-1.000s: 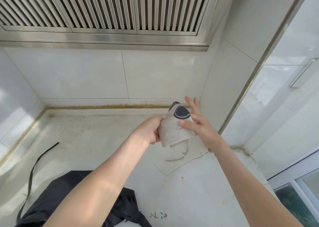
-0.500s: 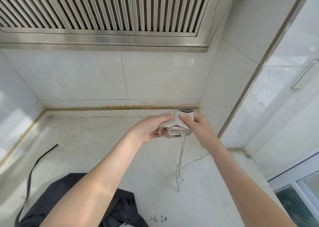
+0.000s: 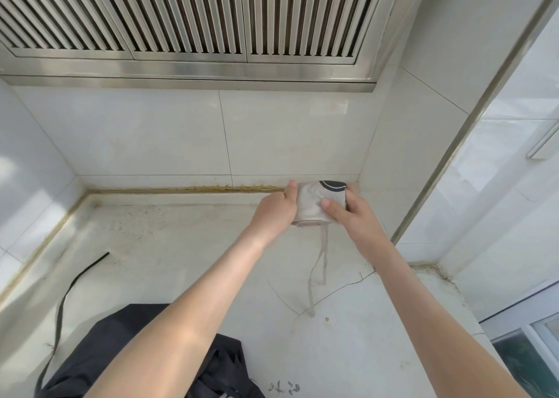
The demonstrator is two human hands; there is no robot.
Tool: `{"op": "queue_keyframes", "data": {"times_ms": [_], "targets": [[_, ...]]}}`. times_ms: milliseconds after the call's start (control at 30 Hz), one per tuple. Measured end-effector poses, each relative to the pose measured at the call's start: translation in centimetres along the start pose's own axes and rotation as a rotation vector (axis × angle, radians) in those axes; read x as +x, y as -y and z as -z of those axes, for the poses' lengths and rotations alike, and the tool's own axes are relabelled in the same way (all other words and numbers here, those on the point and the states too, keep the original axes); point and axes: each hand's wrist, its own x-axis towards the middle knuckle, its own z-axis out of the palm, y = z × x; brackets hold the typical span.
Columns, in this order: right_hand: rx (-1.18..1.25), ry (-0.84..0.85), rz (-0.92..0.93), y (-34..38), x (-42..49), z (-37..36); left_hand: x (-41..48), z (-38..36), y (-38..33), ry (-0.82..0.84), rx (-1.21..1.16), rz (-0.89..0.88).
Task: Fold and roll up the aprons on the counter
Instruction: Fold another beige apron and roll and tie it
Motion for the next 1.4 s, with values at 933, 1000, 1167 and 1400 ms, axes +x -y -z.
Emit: {"op": "queue_keyframes", "data": {"times_ms": [933,1000,1167,1400], "targets": [[-0.039,-0.005,0.026,0.5,-1.2,-1.3,-0.7,0.9,-0.4,0.457,-0.652,0.29],[-0.096,-0.019,0.054,0.7,-1.0,-1.3,-1.1,0.7,-0.4,0.404,-0.672,0.291],[-0.153,-0.054,0.126,1.3,-0.8,-2.0,-0.5,-0.5,-0.4,0.058,-0.563,0.166],[-0.043,-0.023,0.027,1.4,-0.7,-1.9,-0.3,-0.2,-0.4,0.005,-0.555,0.003]]}}
